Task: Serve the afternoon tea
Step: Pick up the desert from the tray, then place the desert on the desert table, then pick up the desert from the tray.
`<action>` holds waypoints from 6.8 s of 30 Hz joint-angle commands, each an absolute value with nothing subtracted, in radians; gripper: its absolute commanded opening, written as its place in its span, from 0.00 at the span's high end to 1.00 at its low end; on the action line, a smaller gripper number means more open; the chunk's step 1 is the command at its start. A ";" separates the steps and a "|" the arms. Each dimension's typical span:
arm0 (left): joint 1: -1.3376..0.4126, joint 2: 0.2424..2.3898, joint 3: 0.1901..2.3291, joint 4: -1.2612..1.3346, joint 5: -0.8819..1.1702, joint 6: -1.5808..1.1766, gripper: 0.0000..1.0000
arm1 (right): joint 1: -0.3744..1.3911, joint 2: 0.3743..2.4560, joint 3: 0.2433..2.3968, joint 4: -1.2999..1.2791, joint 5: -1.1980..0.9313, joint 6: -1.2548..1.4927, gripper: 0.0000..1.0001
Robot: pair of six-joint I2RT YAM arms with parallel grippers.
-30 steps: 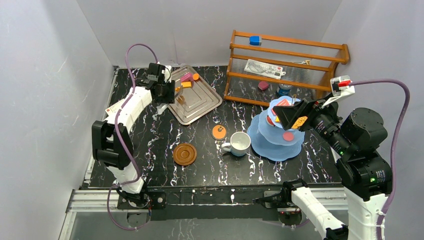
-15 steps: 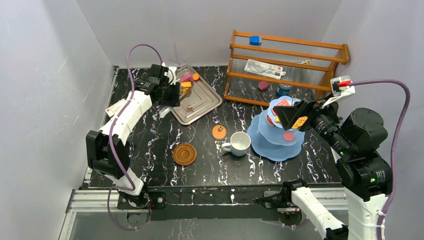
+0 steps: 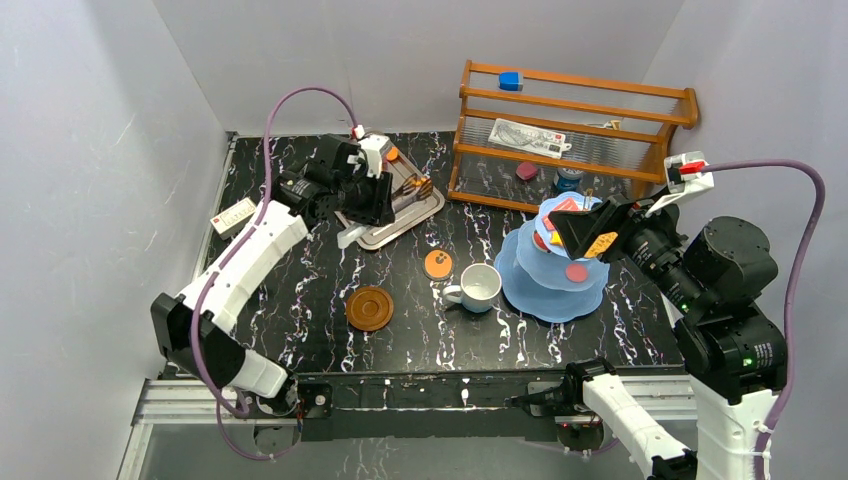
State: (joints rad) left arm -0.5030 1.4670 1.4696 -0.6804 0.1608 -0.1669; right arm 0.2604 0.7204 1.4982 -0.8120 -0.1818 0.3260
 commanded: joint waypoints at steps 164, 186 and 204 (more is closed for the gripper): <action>-0.475 1.575 1.501 -0.660 -0.161 -0.224 0.56 | 0.259 0.678 1.416 -0.718 -0.224 0.321 0.01; -0.109 1.865 1.735 -0.601 -0.091 -0.176 0.55 | 0.261 0.682 1.422 -0.717 -0.221 0.319 0.01; -0.106 1.947 1.707 -0.562 -0.071 -0.104 0.52 | 0.259 0.695 1.426 -0.706 -0.222 0.324 0.01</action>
